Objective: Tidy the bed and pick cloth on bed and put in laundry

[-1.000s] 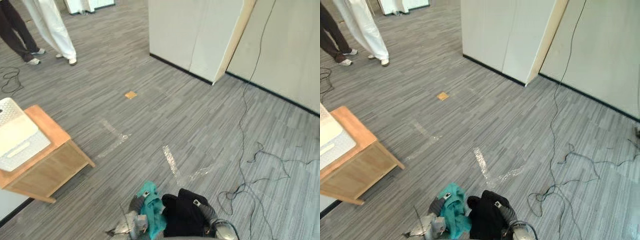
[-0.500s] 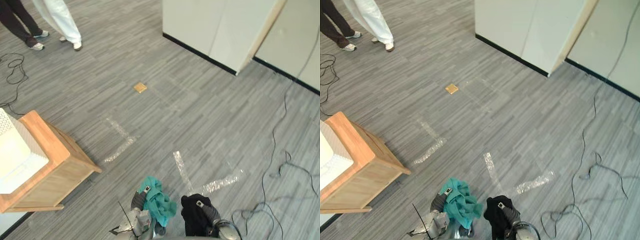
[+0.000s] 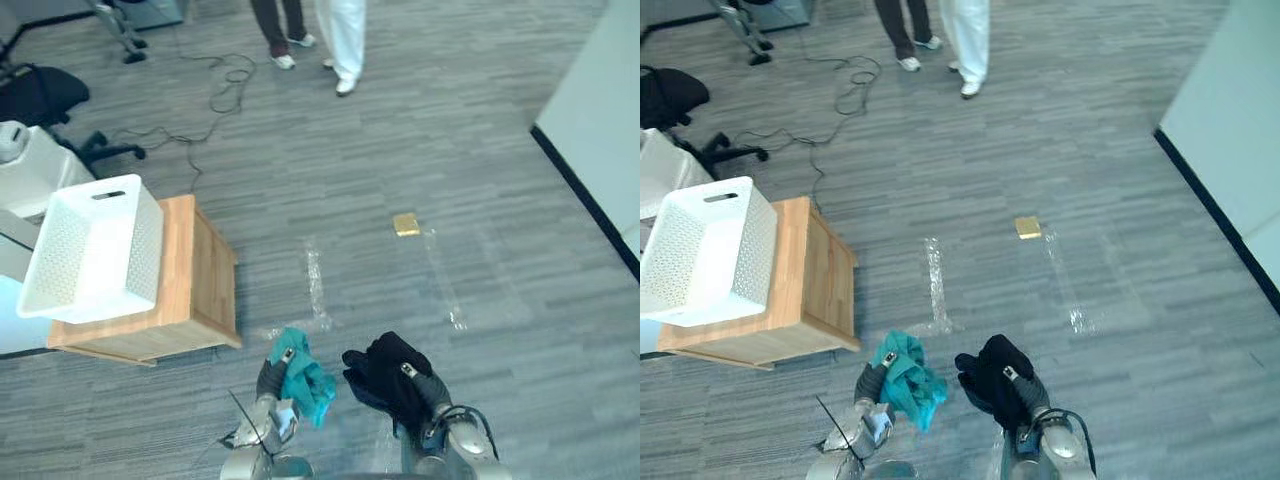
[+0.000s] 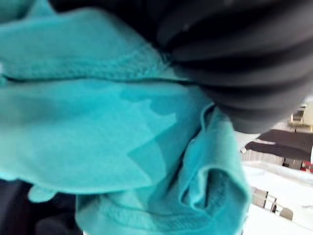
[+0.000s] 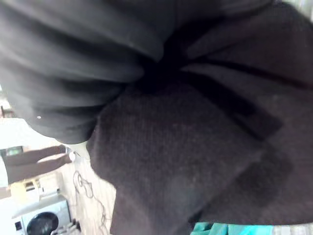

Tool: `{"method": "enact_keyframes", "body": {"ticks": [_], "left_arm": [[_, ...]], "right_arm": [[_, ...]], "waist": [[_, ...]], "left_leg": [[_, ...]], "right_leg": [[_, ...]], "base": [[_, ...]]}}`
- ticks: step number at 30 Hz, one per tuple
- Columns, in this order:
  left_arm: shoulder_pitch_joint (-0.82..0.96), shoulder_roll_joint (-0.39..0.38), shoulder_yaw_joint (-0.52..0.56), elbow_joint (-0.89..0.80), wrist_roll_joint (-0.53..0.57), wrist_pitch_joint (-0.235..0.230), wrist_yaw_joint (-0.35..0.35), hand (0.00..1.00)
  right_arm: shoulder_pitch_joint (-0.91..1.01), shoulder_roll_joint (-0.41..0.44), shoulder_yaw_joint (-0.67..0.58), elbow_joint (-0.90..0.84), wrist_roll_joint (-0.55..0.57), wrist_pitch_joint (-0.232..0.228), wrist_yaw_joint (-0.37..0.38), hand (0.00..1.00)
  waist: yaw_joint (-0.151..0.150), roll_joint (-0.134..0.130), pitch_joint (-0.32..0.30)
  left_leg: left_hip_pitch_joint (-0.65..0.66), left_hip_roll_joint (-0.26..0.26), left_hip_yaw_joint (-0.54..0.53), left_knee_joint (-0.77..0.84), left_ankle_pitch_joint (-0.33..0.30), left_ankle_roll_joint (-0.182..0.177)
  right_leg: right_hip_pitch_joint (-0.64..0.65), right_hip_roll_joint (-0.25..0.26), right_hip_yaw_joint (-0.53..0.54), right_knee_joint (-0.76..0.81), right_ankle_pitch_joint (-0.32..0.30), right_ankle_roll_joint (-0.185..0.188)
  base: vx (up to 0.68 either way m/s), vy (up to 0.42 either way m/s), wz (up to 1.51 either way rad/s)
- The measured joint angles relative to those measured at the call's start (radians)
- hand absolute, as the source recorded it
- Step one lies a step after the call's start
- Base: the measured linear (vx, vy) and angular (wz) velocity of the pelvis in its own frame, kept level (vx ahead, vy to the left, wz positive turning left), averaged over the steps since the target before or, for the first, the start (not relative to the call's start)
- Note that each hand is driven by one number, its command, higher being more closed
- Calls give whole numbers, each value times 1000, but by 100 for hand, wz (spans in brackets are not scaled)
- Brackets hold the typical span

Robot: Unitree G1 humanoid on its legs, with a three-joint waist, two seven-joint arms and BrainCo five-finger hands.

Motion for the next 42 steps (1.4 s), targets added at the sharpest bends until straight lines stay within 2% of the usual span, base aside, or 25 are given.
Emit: {"method": "enact_keyframes", "body": {"ticks": [1, 3, 5, 8, 11, 12, 13, 14, 16, 17, 18, 19, 20, 21, 22, 27, 29, 30, 31, 32, 33, 34, 35, 38, 42], "left_arm": [[16, -22, 15, -4, -19, 0, -11, 100], [34, -23, 18, -9, -33, 0, -15, 100], [61, -27, 45, -23, -44, 0, -28, 100], [98, -29, 66, -55, -48, 1, -35, 100], [126, -30, 76, -84, -47, 10, -36, 100], [152, -33, 76, -118, -47, 12, -38, 100], [166, -41, 78, -128, -47, 13, -42, 100], [168, -42, 87, -120, -46, 26, -42, 100], [164, -46, 96, -123, -43, 34, -51, 100], [155, -35, 98, -123, -35, 38, -54, 100], [152, -24, 96, -122, -33, 44, -53, 100], [153, -17, 94, -122, -26, 46, -53, 100], [154, -14, 85, -123, -14, 46, -52, 100], [153, -5, 80, -127, -2, 42, -52, 100], [147, 2, 75, -129, 1, 40, -52, 100], [76, 41, 72, -124, 5, 33, -52, 100], [48, 52, 78, -95, 7, 26, -51, 100], [49, 54, 85, -88, 7, 23, -51, 100], [79, 64, 106, -89, 8, 18, -49, 100], [118, 73, 134, -101, 20, 15, -49, 100], [118, 43, 152, -91, 27, 21, -41, 100], [132, -10, 157, -93, 26, 20, -34, 100], [135, -24, 154, -93, 26, 20, -34, 100], [136, -41, 123, -107, 25, 21, -54, 100], [138, -36, 109, -194, 25, 19, -79, 100]], "right_arm": [[3, -14, 7, -27, 4, -2, -1, 100], [11, -13, 11, -63, 18, -5, -2, 100], [8, -14, 10, -122, 28, -21, -2, 100], [-3, -15, -11, -139, 37, -26, -2, 100], [-4, -19, -28, -138, 36, -23, -3, 100], [-5, -25, -30, -137, 36, -24, -4, 100], [-7, -32, -29, -135, 36, -24, -4, 100], [-13, -28, -32, -113, 36, -22, -4, 100], [-8, -4, -35, -99, 34, -21, -3, 100], [-10, 6, -40, -98, 32, -21, -3, 100], [-9, 21, -43, -98, 26, -20, -2, 100], [-3, 34, -47, -98, 18, -20, -2, 100], [-1, 40, -52, -99, 9, -22, -2, 100], [4, 45, -55, -105, 7, -28, -2, 100], [8, 49, -60, -112, 7, -29, -2, 100], [40, 76, -129, -145, 24, -44, -4, 100], [60, 102, -171, -164, 43, -44, -8, 100], [69, 109, -171, -174, 51, -44, -8, 100], [84, 119, -153, -185, 59, -44, -6, 100], [92, 126, -126, -191, 60, -44, -5, 100], [83, 104, -122, -199, 59, -44, -5, 100], [79, 64, -120, -246, 59, -45, -5, 100], [75, 53, -123, -263, 59, -45, -6, 100], [74, 44, -156, -303, 58, -53, -13, 100], [58, 39, -187, -322, 54, -54, -17, 100]], "waist": [[12, 11, 14], [32, 14, 16], [51, 4, 20], [77, 3, 20], [78, -13, 14], [83, -16, -4], [95, -3, -19], [109, -23, -38], [95, -72, -61], [78, -100, -60], [70, -108, -61], [65, -103, -60], [63, -84, -60], [40, -70, -72], [30, -69, -74], [-1, -54, -65], [-22, -57, -65], [-23, -63, -64], [-30, -90, -77], [-42, -126, -100], [-41, -81, -95], [-28, -35, -90], [-25, -23, -85], [-36, -27, -72], [-32, -26, -74]], "left_leg": [[-97, 68, 98, 201, 57, 5], [-184, 128, 255, 382, -5, 62], [-283, 105, 426, 429, -102, 67], [-406, 33, 572, 238, -167, 57], [-430, -15, 781, -7, -161, 57], [-423, -42, 826, -125, -144, 69], [-419, -54, 816, -175, -82, 145], [-400, -89, 803, -179, -71, 233], [-346, -171, 751, -209, -102, 253], [-304, -212, 713, -224, -115, 257], [-257, -235, 670, -243, -122, 262], [-193, -248, 626, -272, -121, 262], [-118, -251, 567, -319, -120, 259], [-58, -250, 493, -376, -102, 230], [-41, -251, 466, -391, -97, 222], [46, -228, 281, -428, -131, 126], [80, -196, 227, -424, -179, 46], [101, -188, 226, -424, -194, 22], [134, -174, 217, -410, -224, -5], [137, -161, 210, -350, -262, -24], [97, -106, 222, -234, -290, -26], [-14, -20, 270, -27, -260, -35], [-47, 7, 302, 25, -241, -41], [-101, 72, 535, 82, -243, -34], [-120, 24, 764, -120, -233, 6]], "right_leg": [[117, 15, -61, -86, -7, -19], [231, 34, -104, -174, -12, -41], [357, 37, -152, -276, -32, -61], [423, 33, -215, -340, -62, -47], [509, 12, -303, -377, -98, -9], [533, 12, -320, -366, -122, 24], [533, 24, -313, -333, -139, 39], [525, -15, -298, -241, -169, 62], [408, -109, -241, 133, -141, 95], [334, -139, -171, 376, -91, 125], [287, -141, -122, 538, -75, 140], [255, -137, -103, 634, -78, 129], [230, -137, -124, 670, -84, 90], [178, -145, -156, 647, -102, 50], [152, -147, -158, 625, -109, 43], [-21, -98, 8, 106, -118, 39], [-27, -80, 148, -180, -4, 59], [-27, -82, 162, -189, 34, 69], [-26, -82, 174, -144, 92, 67], [-28, -73, 187, -77, 124, 114], [-22, -42, 141, -26, 72, 75], [3, -3, 75, -28, 51, 40], [21, 1, 53, -34, 43, 27], [179, -14, -58, -144, 31, -9], [277, -30, -176, -238, 28, -21]], "base": [[538, -300, 106], [456, -213, 65], [433, -141, 63], [329, -8, 55], [438, 106, 77], [463, 140, 57], [496, 188, 38], [534, 233, 50], [579, 250, 110], [605, 190, 142], [606, 156, 135], [681, 125, 123], [630, 103, 140], [602, 81, 131], [461, 9, 150], [435, -113, 118], [479, -271, 126], [503, -342, 108], [517, -411, 100], [612, -506, 99], [592, -493, 91], [460, -380, 64], [429, -346, 64], [374, -307, 87], [173, -105, 89]]}}
